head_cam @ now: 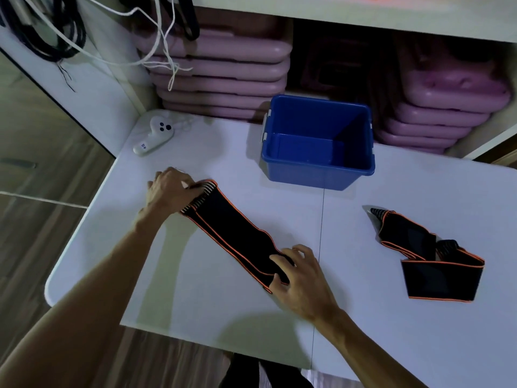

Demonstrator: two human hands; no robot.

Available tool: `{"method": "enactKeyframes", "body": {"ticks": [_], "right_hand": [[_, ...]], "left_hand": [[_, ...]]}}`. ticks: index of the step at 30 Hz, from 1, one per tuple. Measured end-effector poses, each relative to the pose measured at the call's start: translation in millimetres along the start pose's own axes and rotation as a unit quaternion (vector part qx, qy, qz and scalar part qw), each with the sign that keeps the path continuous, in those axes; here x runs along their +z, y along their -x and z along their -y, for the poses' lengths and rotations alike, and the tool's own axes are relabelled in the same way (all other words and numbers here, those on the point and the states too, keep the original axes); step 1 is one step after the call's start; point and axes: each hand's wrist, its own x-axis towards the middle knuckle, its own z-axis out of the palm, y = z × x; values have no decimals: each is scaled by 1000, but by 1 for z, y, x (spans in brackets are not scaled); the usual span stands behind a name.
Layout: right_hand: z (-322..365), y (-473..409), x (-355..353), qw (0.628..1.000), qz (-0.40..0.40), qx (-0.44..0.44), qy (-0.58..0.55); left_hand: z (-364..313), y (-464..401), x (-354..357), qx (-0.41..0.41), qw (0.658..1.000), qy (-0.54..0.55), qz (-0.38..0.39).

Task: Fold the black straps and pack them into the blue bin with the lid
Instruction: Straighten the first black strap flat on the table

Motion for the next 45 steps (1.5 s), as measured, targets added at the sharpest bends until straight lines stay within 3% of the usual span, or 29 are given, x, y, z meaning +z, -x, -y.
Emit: {"method": "enactKeyframes", "body": {"ticks": [4,9,18,26,33,37,42,45], "right_hand": [[0,1,-1,1000,-10,-10,10],[2,-4,-6,1000,-15,-20,16],[21,-1,16,975,169,30,139],[7,8,17,977,152,24,148],[14,7,19,978,149,44,141],[13,6,19,977,154,42,144],[13,6,19,976,154,41,147],[12,4,19,976,156,37,151]], "left_hand": [[12,1,10,-11,999,-31,13],[20,-5,16,-22,999,24,19],[30,-17,24,-24,999,19,-34],[34,-25,24,-38,996,-7,-75],[26,9,25,82,989,1,-122],[23,24,21,92,986,9,-138],[13,29,20,57,990,30,-128],[19,21,23,34,994,75,-74]]}}
